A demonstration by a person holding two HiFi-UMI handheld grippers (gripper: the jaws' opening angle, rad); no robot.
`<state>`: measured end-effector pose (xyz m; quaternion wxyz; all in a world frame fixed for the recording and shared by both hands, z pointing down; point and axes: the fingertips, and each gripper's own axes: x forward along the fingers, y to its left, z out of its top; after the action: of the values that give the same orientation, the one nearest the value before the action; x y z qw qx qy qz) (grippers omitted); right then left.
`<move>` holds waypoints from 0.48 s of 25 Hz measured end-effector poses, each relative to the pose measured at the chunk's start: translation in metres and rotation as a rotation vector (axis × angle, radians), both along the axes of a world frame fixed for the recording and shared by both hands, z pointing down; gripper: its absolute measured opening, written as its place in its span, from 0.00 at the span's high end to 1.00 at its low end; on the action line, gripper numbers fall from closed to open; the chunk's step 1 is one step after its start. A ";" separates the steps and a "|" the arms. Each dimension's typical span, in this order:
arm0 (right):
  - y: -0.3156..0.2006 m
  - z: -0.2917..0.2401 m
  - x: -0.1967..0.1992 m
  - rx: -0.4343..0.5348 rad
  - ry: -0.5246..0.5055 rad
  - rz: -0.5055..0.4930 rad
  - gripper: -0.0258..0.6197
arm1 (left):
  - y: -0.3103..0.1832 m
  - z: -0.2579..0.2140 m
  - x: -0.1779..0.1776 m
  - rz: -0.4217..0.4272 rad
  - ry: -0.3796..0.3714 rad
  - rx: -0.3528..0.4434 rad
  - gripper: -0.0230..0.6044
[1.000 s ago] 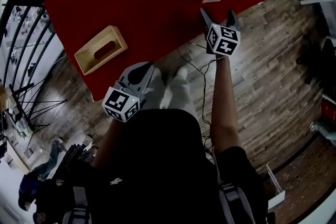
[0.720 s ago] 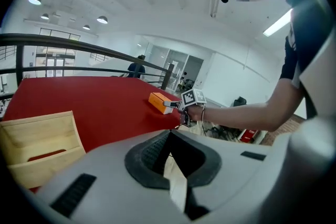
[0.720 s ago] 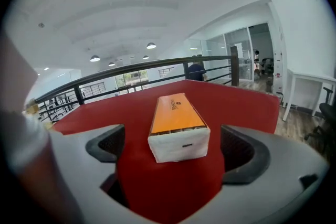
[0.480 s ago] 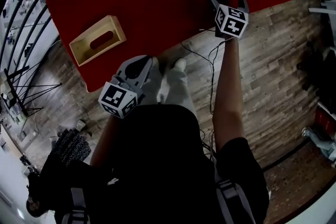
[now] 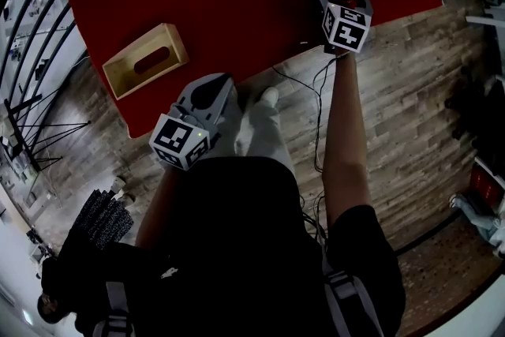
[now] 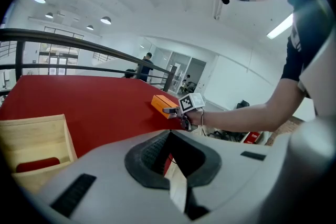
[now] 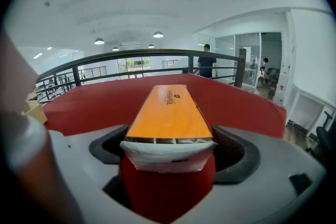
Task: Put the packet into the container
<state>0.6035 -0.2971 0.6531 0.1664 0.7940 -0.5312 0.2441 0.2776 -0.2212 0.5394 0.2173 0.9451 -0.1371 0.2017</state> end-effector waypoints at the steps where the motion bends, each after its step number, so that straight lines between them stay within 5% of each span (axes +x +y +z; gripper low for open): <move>1: 0.001 0.000 0.001 -0.013 -0.001 -0.001 0.20 | -0.002 -0.001 0.003 0.002 0.005 0.002 0.95; 5: 0.006 -0.005 0.002 -0.037 0.015 -0.004 0.36 | -0.001 -0.004 0.011 0.020 0.020 0.007 0.95; 12: 0.007 -0.030 -0.015 -0.022 0.048 -0.046 0.38 | -0.005 -0.009 0.008 0.018 0.043 0.011 0.95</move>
<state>0.5887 -0.2903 0.6233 0.1935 0.7855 -0.5423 0.2271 0.2856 -0.2261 0.5306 0.2130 0.9518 -0.1248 0.1823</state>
